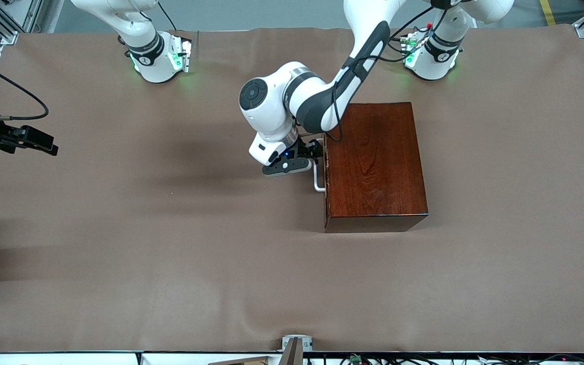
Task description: Open drawer, take yellow block, close drawer
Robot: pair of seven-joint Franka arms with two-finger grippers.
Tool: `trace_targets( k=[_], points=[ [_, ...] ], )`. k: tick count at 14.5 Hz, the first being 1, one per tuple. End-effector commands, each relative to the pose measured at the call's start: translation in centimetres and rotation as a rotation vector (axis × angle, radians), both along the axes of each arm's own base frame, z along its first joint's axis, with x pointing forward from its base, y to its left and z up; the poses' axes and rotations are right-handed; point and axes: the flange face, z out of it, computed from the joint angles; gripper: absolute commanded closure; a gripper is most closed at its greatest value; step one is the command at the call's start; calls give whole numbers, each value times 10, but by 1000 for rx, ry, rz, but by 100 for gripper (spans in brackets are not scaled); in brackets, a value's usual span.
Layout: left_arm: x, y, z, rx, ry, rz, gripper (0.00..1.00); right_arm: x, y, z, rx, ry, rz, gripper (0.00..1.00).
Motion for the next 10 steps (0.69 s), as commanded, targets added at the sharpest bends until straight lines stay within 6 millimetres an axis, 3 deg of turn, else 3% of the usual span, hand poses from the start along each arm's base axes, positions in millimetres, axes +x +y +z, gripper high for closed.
trace_targets(
  k=[1, 3, 10],
  points=[
    [6, -1, -8, 23, -7, 3, 0, -5, -4, 4, -15, -3, -2, 0],
    [6, -2, -15, 23, -8, 5, 0, -5, -4, 4, -16, -3, -2, 0],
    [5, -20, -9, -135, -9, 98, 0, -5, -4, 4, -15, -1, -2, 0]
  ],
)
